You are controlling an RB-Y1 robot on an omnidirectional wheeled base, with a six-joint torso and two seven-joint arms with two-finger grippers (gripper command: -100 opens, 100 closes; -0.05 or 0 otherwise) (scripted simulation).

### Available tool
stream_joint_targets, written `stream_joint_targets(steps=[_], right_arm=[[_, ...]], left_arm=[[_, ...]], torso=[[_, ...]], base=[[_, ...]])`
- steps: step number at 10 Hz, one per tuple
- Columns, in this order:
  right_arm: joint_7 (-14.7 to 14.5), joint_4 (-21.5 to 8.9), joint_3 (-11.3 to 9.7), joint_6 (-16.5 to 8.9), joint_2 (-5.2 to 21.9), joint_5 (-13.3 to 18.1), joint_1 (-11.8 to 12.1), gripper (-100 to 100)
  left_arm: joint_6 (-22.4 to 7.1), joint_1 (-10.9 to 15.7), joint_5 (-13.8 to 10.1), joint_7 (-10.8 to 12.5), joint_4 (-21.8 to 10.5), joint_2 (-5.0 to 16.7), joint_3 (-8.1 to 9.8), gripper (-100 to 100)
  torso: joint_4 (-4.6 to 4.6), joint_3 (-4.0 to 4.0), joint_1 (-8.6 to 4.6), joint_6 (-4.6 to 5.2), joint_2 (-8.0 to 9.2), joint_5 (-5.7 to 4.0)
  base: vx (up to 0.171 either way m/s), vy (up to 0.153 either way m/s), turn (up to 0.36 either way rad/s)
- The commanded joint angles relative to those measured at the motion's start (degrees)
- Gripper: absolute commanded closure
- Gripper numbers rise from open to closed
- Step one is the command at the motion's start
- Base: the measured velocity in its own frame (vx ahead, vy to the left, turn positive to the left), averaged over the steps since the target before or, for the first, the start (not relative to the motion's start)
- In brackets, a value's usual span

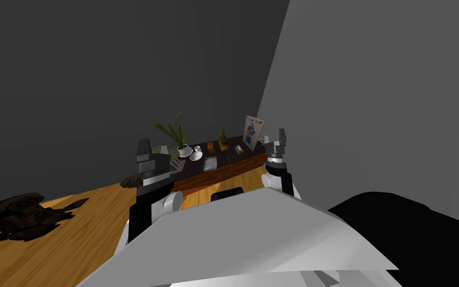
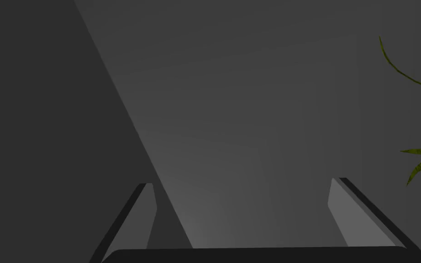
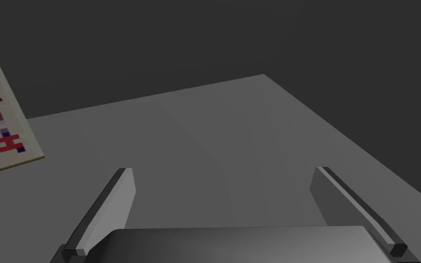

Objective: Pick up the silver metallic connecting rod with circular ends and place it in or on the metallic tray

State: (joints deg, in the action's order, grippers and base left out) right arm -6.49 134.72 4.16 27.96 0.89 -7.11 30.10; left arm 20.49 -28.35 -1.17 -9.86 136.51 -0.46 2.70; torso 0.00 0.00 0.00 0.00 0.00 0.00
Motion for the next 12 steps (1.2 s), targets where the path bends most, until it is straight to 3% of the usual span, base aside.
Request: stream_joint_targets(steps=[1,7,8,12], right_arm=[[-0.61,-1.11,-0.21,-1.16,2.65,0.12,-0.43,-100],[-4.24,-7.39,-1.33,-8.03,7.78,0.88,-2.85,-100],[-4.24,-7.39,-1.33,-8.03,7.78,0.88,-2.85,-100],[-7.89,-13.4,-2.45,-14.63,9.53,1.61,-5.23,-100]], left_arm=[[0.0,0.0,0.0,0.0,0.0,0.0,0.0,0],[0.0,0.0,0.0,0.0,0.0,0.0,0.0,0],[0.0,0.0,0.0,0.0,0.0,0.0,0.0,0],[0.0,-0.01,0.0,0.0,0.0,0.0,0.0,0]], torso=[[0.0,0.0,0.0,0.0,0.0,0.0],[-0.02,-0.06,-0.01,-0.02,-0.1,0.0],[-0.02,-0.05,0.0,0.0,-0.09,0.0],[-0.03,-0.07,0.0,0.02,-0.12,0.0]], base=[[0.005,0.006,0.092],[0.016,0.002,0.132],[0.014,0.0,0.046],[0.021,0.004,0.184]])
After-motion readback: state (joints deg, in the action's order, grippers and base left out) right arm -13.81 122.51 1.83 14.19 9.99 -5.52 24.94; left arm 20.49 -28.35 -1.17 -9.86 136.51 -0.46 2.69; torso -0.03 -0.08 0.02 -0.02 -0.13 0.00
